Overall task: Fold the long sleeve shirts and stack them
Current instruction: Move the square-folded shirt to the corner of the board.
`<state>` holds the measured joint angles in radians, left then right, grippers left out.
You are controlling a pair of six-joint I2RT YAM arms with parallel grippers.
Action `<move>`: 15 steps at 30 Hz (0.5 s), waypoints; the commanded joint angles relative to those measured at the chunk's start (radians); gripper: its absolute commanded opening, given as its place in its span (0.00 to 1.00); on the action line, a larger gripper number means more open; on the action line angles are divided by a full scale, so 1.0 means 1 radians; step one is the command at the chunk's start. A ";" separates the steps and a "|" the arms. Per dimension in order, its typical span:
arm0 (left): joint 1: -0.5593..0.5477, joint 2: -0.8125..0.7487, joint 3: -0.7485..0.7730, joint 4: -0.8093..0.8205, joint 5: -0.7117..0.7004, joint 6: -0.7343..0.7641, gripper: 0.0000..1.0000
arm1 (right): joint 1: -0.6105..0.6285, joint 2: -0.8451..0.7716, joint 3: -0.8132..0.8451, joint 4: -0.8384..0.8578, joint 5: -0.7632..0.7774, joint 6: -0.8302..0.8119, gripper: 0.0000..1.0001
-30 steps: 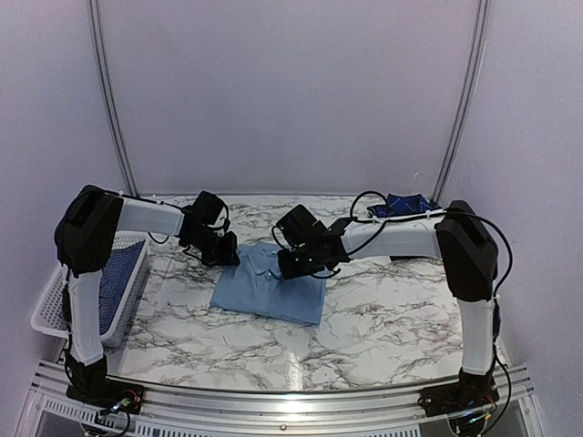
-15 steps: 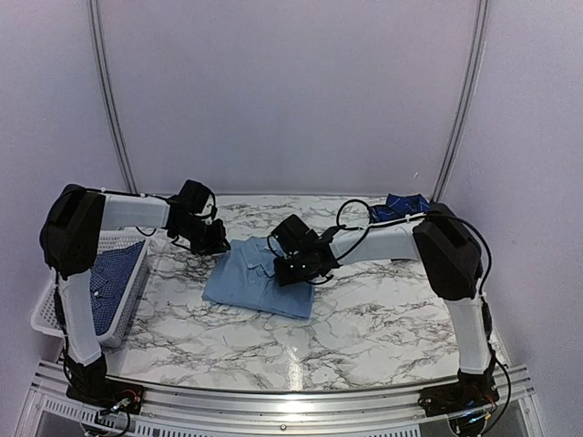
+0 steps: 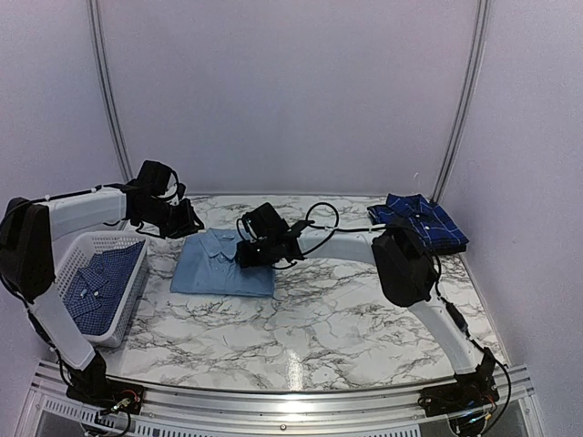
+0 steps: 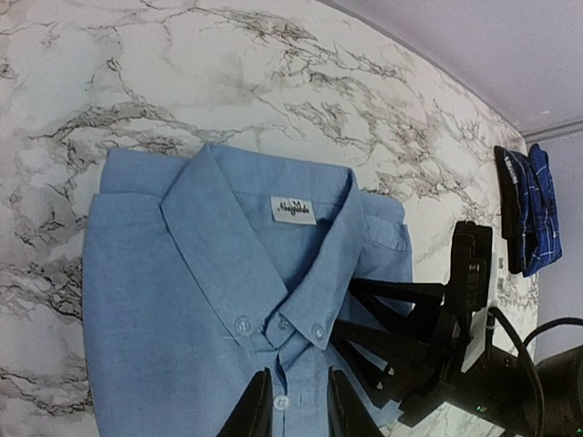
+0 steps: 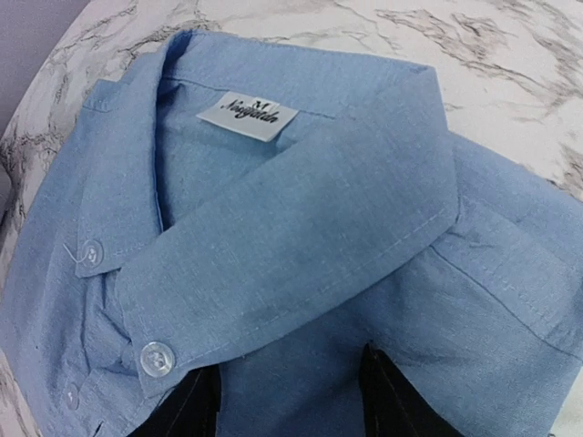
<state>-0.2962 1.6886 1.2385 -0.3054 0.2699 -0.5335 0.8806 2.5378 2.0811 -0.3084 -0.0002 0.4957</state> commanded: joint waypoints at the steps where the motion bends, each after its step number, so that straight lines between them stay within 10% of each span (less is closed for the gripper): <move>1: -0.002 -0.063 -0.039 -0.050 0.058 0.023 0.25 | -0.018 0.022 0.054 -0.041 -0.057 -0.004 0.52; 15: -0.003 -0.207 -0.097 -0.076 0.153 0.066 0.39 | -0.154 -0.511 -0.438 -0.071 0.244 -0.053 0.72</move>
<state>-0.2966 1.5063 1.1683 -0.3492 0.3813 -0.4946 0.7753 2.1757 1.7641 -0.3607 0.1001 0.4580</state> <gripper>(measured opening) 0.376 0.705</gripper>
